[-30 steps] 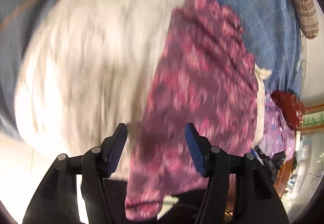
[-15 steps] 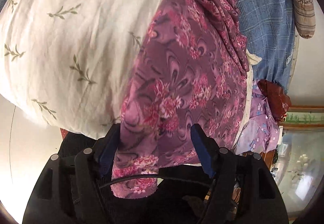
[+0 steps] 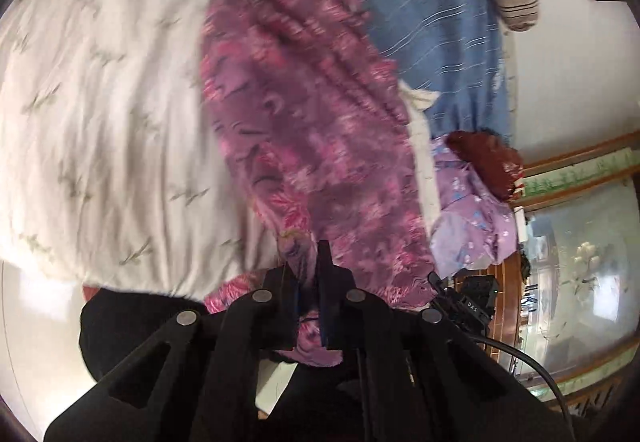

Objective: Fold small clothes

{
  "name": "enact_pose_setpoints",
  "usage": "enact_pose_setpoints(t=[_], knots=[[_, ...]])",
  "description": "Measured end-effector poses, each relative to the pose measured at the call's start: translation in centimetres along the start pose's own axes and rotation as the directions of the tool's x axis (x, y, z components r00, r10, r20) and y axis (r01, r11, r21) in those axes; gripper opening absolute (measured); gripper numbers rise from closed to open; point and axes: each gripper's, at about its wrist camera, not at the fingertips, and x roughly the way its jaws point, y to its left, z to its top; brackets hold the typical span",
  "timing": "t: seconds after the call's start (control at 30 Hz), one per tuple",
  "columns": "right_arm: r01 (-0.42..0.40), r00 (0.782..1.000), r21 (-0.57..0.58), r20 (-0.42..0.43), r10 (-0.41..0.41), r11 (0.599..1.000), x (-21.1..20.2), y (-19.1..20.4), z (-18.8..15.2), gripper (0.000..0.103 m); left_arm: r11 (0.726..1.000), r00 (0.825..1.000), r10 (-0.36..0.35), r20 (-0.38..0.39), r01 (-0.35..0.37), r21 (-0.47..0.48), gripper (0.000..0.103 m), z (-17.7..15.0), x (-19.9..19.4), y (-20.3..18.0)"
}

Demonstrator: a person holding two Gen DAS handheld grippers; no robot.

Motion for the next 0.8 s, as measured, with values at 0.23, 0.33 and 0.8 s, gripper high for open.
enact_pose_setpoints(t=[0.23,0.33,0.8], knots=[[-0.211,0.977,0.104,0.046,0.207,0.972,2.9,1.8,4.8,0.004,0.986,0.988,-0.15,0.044,0.152,-0.063,0.005,5.5,1.8,-0.5],[-0.256,0.967,0.094,0.044,0.253,0.962,5.4,3.4,8.6,0.004,0.988,0.988,-0.14,0.065,0.144,-0.058,0.005,10.1,2.8,-1.4],[0.01,0.984,0.087,0.176,-0.025,0.996,13.3,3.6,27.5,0.025,0.983,0.977,0.08,0.196,-0.045,-0.177,0.055,28.9,4.4,-0.3]])
